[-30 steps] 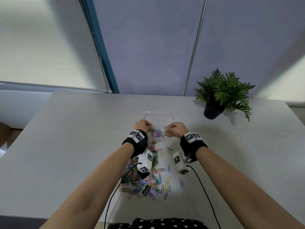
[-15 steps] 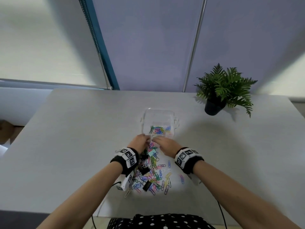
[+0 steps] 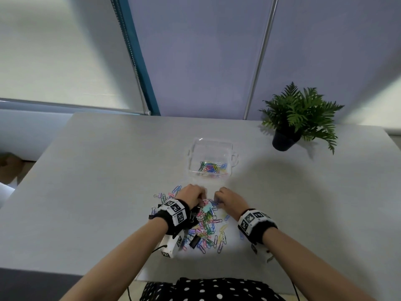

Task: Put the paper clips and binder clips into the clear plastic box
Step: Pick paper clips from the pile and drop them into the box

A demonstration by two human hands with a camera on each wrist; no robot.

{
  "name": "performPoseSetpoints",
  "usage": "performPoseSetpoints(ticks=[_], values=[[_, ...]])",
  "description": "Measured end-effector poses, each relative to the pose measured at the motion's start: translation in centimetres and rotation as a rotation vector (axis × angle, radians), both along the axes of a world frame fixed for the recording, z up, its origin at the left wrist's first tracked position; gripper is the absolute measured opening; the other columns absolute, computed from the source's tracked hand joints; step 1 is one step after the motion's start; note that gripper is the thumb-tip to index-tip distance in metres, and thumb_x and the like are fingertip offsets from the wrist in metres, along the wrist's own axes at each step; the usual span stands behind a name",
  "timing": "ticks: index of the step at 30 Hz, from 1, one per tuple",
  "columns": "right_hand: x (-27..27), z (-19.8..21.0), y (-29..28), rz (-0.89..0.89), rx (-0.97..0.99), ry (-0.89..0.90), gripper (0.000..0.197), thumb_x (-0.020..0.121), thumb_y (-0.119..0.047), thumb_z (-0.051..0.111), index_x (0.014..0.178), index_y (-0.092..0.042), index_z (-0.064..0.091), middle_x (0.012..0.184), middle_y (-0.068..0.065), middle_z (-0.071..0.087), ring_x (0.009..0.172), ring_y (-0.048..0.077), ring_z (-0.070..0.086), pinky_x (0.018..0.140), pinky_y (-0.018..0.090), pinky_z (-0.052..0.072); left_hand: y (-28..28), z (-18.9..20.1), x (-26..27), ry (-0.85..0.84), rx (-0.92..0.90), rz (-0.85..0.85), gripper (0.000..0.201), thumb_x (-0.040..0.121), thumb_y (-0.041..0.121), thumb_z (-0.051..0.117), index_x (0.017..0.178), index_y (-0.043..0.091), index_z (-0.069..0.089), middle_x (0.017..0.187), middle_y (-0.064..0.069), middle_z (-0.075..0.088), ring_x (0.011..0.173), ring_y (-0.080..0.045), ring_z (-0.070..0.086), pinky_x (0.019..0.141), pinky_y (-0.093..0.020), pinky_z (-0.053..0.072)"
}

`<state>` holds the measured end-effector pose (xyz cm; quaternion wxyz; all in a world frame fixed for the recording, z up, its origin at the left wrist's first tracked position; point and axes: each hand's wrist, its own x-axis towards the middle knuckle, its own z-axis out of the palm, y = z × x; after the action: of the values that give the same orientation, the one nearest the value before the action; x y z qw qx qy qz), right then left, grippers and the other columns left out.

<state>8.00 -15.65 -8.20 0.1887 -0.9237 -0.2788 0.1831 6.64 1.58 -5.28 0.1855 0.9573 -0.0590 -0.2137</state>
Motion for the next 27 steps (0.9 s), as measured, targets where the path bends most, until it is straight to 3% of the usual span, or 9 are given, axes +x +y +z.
performPoseSetpoints(ticks=[2,6,9,11,13,15,18,23,27], values=[[0.0,0.2,-0.4,-0.066,0.088,0.055,0.015,0.077,-0.007,0.063,0.091,-0.002,0.061,0.097,0.015,0.057,0.088,0.026,0.054,0.073,0.033,0.040,0.1,0.4,0.2,0.000,-0.057,0.038,0.014,0.081,0.009,0.063,0.095,0.010,0.067,0.102,-0.010,0.070,0.098,-0.026,0.063,0.083,-0.027,0.047],[0.3,0.6,-1.4,-0.246,0.351,0.130,0.010,0.069,0.002,0.067,0.078,0.002,0.064,0.073,0.005,0.056,0.069,0.017,0.051,0.069,0.028,0.041,0.3,1.9,0.8,-0.011,-0.188,0.101,0.015,0.081,0.009,0.066,0.095,0.002,0.068,0.096,-0.013,0.070,0.083,-0.020,0.061,0.061,-0.014,0.041],[0.4,1.4,-1.7,-0.363,0.504,0.242,0.013,0.069,0.005,0.070,0.075,-0.006,0.064,0.072,0.008,0.060,0.055,-0.002,0.053,0.064,0.022,0.047,0.9,2.3,1.3,0.006,-0.324,0.177,0.014,0.081,0.004,0.066,0.094,0.000,0.067,0.083,-0.011,0.067,0.059,-0.003,0.059,0.056,-0.002,0.043],[0.4,1.9,-1.9,-0.430,0.584,0.304,0.016,0.071,0.005,0.069,0.073,-0.008,0.062,0.069,0.007,0.062,0.049,-0.006,0.053,0.059,0.016,0.049,1.3,2.6,2.0,0.021,-0.383,0.243,0.013,0.084,0.005,0.063,0.096,0.001,0.065,0.081,-0.007,0.064,0.055,0.001,0.057,0.059,-0.007,0.049],[0.5,2.6,-2.0,-0.464,0.641,0.351,0.013,0.073,0.005,0.068,0.075,-0.006,0.063,0.067,0.005,0.063,0.047,-0.005,0.055,0.056,0.012,0.050,1.5,3.2,3.3,0.008,-0.393,0.295,0.016,0.086,0.008,0.060,0.100,0.001,0.062,0.086,-0.005,0.062,0.065,-0.008,0.060,0.065,-0.012,0.052],[0.7,3.2,-2.2,-0.480,0.673,0.377,0.011,0.073,0.005,0.068,0.077,-0.005,0.064,0.068,0.008,0.063,0.048,-0.003,0.057,0.055,0.012,0.050,1.5,3.8,4.8,-0.027,-0.390,0.342,0.020,0.086,0.008,0.060,0.104,-0.001,0.061,0.092,-0.010,0.063,0.072,-0.014,0.060,0.076,-0.020,0.053],[1.6,3.7,-2.4,-0.519,0.709,0.383,0.010,0.074,0.005,0.068,0.078,-0.003,0.064,0.066,0.006,0.064,0.051,0.004,0.059,0.055,0.014,0.051,1.3,4.4,6.9,-0.053,-0.367,0.374,0.020,0.084,0.002,0.062,0.103,-0.004,0.062,0.096,-0.018,0.067,0.066,-0.015,0.059,0.086,-0.032,0.055],[4.6,3.9,-2.0,-0.681,0.804,0.420,0.020,0.073,0.009,0.067,0.067,-0.010,0.061,0.064,0.008,0.060,0.053,0.013,0.060,0.057,0.018,0.056,1.4,4.3,7.6,-0.013,-0.264,0.303,0.025,0.084,-0.006,0.054,0.106,0.000,0.066,0.114,-0.016,0.066,0.089,-0.023,0.062,0.088,-0.028,0.050],[7.0,3.8,-1.3,-0.786,0.848,0.480,0.021,0.073,0.011,0.066,0.066,-0.008,0.058,0.069,0.011,0.059,0.055,0.018,0.059,0.053,0.017,0.056,1.6,4.2,5.9,-0.055,-0.295,0.263,0.027,0.087,-0.008,0.048,0.108,0.000,0.064,0.114,-0.018,0.065,0.085,-0.021,0.062,0.080,-0.030,0.053]])
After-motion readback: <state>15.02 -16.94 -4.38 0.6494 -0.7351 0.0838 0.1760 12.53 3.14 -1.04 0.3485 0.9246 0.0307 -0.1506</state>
